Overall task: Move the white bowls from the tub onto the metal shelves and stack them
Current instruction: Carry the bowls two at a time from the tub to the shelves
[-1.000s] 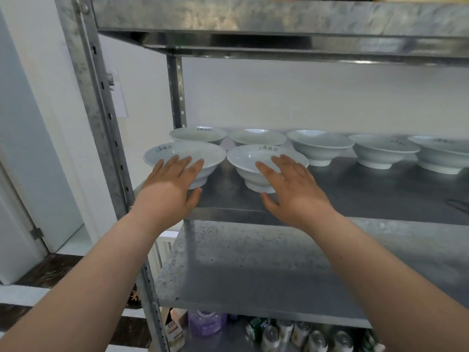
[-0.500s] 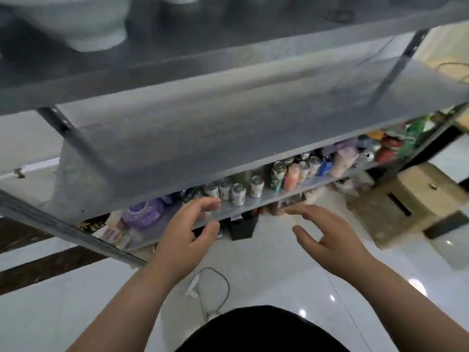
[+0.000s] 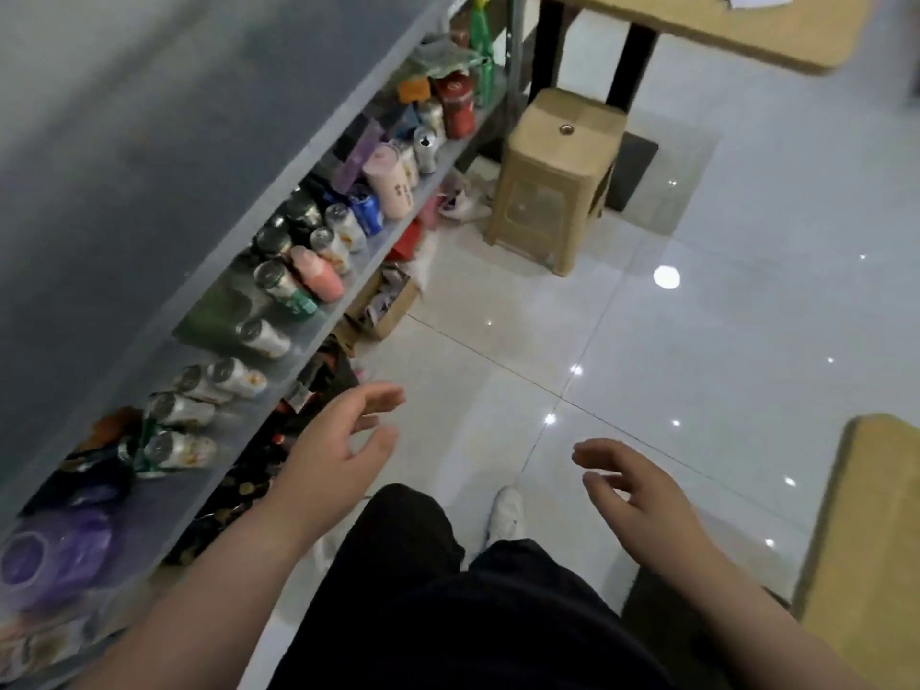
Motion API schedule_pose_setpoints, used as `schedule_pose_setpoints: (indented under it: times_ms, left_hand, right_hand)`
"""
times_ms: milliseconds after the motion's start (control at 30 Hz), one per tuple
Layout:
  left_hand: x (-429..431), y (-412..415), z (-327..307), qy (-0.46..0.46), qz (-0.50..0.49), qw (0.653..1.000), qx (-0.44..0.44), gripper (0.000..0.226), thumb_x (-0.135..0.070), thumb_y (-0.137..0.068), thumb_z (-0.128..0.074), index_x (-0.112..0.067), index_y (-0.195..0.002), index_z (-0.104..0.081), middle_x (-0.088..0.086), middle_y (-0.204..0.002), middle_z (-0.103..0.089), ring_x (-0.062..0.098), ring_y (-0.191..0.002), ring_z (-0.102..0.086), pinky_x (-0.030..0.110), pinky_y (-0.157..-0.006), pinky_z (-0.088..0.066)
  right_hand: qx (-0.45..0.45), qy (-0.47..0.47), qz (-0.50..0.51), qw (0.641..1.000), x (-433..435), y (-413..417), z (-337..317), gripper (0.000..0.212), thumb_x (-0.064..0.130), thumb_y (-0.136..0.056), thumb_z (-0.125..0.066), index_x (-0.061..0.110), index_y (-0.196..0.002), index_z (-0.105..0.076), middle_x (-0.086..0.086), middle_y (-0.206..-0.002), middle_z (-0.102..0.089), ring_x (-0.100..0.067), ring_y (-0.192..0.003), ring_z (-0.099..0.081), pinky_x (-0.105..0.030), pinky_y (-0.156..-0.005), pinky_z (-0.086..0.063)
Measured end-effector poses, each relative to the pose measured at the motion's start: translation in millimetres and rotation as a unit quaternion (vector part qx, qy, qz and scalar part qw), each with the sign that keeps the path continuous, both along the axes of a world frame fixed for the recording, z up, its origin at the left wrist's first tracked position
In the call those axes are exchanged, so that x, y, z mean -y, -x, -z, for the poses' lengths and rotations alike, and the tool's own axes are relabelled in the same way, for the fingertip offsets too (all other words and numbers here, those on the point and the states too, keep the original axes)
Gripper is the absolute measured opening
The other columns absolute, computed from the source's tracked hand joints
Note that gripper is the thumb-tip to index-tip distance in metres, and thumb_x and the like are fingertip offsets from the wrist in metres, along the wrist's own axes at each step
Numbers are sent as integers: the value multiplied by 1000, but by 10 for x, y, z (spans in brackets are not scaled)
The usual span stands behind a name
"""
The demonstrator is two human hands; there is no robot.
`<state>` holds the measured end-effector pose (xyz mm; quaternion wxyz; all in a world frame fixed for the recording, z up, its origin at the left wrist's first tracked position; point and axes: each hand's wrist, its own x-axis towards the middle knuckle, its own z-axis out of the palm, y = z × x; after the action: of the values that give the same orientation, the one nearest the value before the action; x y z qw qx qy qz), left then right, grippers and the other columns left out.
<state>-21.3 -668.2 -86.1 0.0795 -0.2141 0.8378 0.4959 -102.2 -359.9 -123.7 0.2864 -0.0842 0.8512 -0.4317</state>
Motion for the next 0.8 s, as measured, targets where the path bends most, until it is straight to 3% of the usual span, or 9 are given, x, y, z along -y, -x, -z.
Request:
schedule_pose_setpoints:
  times_ms: [133, 300, 433, 633, 800]
  left_hand:
    - [-261, 386, 79, 10, 122, 992, 15, 38, -13, -95, -57, -43, -118, -54, -23, -120, -61, -6, -115, -54, 8, -95, -40]
    - [-542, 787, 276, -11, 299, 953, 57, 36, -21, -94, -58, -45, -122, -54, -28, -120, -61, -3, -115, -56, 26, -100, -46]
    - [-966, 1087, 330, -18, 440, 896, 59, 37, -41, -88, -55, -57, -121, -50, -29, -122, -60, -2, -115, -57, 28, -99, -47]
    - [-1970, 1235, 193, -39, 551, 833, 13, 39, -14, -94, -55, -43, -121, -54, -27, -118, -62, -2, -114, -57, 20, -96, -44]
    - [-2887, 936, -37, -46, 616, 786, -24, 36, -13, -95, -55, -37, -121, -57, -22, -115, -65, 0, -112, -58, 18, -93, -44]
  right_hand:
    - [9, 1, 106, 994, -301, -41, 32, 29, 19, -94, -57, 43, -110, -59, 28, -108, -65, 8, -104, -59, -14, -89, -45]
    - [-20, -16, 275, 961, -665, -260, -92, 29, 18, -94, -58, 40, -113, -60, 27, -109, -65, 6, -103, -60, -14, -87, -44]
    - [-23, -24, 421, 907, -935, -743, -215, 27, 18, -94, -58, 34, -116, -62, 26, -109, -64, 7, -101, -60, -16, -87, -48]
    - [-34, -17, 565, 824, -1104, -1667, -195, 26, 14, -94, -59, 32, -111, -65, 20, -106, -67, 1, -103, -62, -18, -85, -50]
    - [-7, 14, 629, 777, -1238, -2495, -79, 24, 18, -95, -59, 36, -109, -64, 22, -106, -66, 5, -99, -61, -15, -82, -50]
